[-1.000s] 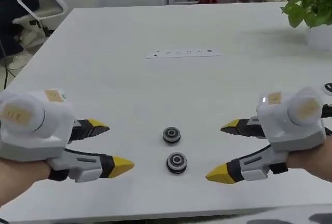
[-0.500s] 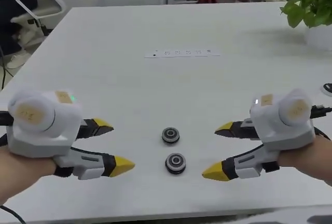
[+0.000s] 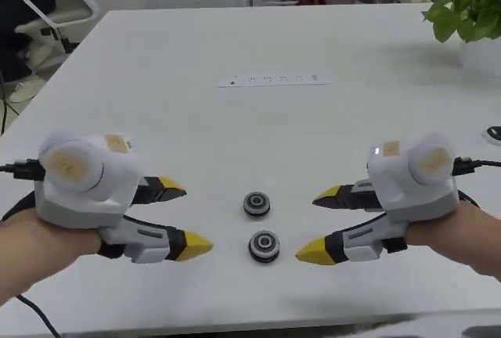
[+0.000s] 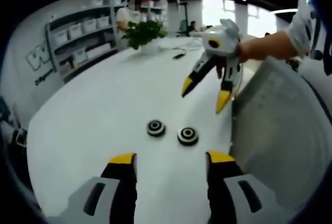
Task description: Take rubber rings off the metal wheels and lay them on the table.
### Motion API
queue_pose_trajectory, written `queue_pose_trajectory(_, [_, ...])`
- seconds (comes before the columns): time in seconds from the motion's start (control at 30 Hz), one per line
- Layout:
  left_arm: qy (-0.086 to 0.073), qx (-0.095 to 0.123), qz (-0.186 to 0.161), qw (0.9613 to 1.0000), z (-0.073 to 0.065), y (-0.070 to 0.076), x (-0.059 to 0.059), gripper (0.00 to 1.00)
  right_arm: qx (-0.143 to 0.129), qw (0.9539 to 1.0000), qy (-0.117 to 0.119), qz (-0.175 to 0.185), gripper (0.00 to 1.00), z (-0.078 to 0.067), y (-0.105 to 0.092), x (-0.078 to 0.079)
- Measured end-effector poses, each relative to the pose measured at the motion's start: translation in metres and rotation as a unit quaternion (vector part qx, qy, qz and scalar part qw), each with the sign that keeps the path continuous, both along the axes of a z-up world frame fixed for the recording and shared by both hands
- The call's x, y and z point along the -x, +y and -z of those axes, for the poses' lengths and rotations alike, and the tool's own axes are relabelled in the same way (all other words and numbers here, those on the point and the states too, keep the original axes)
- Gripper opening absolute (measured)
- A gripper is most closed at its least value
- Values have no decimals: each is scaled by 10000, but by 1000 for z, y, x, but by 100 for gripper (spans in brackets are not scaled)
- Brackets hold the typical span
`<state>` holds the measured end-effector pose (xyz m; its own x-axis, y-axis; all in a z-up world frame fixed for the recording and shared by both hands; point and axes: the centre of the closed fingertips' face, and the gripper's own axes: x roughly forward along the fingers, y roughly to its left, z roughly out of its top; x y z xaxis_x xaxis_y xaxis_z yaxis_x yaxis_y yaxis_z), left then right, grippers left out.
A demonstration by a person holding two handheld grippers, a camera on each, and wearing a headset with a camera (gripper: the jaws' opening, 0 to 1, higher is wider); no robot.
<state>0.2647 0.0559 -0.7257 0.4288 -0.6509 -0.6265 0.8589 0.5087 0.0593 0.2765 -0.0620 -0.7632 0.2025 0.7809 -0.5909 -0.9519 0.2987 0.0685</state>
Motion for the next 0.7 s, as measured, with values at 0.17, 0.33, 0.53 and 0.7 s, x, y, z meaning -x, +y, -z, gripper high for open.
queue_pose_trajectory(0.17, [41,-71,152,9999,6,-5,1,53,30,9999,27,-102,54,4,5,2])
queue_pose_trajectory(0.33, [156,150,146,9997,3,-10,-3,52,58,9998,61,-183,53,7,10,3])
queue_pose_trajectory(0.53, [104,169,172,9997,1,-15,-10,50,168,9993,38,-335,52,10,15,5])
queue_pose_trajectory(0.7, [125,153,253,9995,3,-20,-10,50,226,9989,17,-413,50,11,17,3])
